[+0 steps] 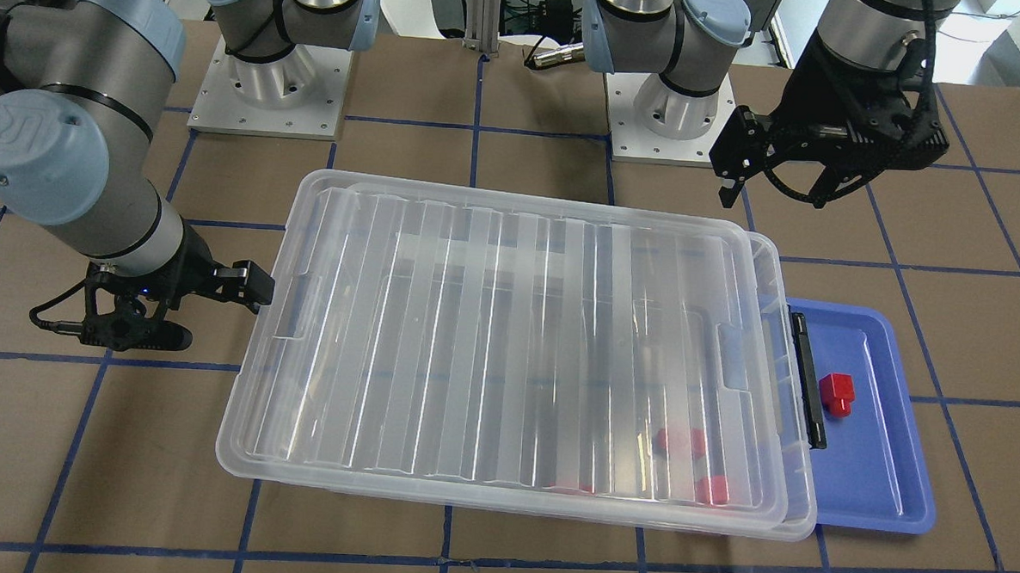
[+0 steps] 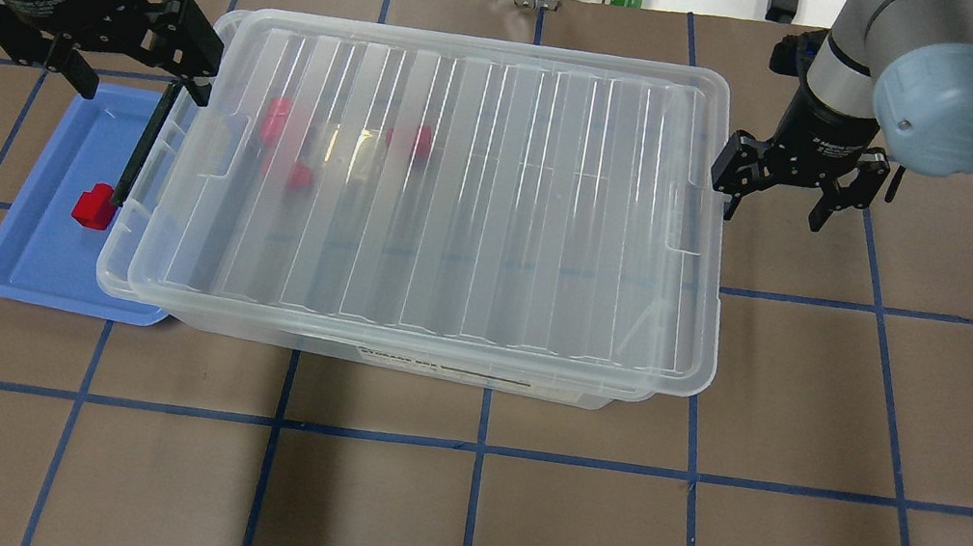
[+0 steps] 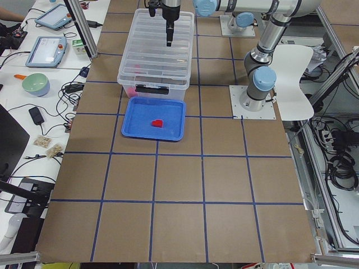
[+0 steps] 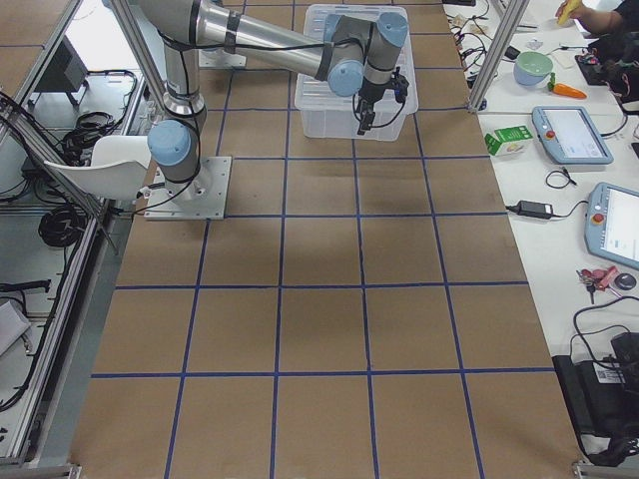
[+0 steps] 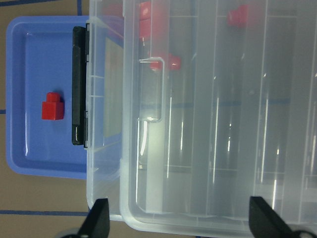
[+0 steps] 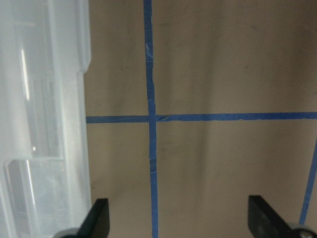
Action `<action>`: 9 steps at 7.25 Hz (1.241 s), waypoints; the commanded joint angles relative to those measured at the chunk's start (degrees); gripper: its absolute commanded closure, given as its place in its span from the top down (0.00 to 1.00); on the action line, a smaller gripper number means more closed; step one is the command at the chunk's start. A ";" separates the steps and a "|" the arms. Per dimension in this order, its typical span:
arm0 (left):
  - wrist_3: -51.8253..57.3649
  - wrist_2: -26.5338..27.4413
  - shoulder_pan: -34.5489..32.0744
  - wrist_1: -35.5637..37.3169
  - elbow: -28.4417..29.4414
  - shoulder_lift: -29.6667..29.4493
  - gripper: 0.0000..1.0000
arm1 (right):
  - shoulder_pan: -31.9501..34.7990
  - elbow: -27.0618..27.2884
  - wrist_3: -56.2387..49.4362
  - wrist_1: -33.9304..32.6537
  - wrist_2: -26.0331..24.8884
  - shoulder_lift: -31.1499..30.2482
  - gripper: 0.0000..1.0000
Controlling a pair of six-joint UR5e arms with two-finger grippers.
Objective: Place red block in blue tray from box
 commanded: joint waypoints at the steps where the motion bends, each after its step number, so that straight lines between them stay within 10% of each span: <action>1: 0.02 -1.04 0.39 -0.47 0.25 -0.31 1.00 | 0.16 0.02 0.22 -0.02 0.07 0.01 1.00; 9: -0.34 -0.78 -2.16 -3.46 2.98 -2.16 1.00 | 0.42 -3.14 1.62 9.63 -3.34 -13.77 1.00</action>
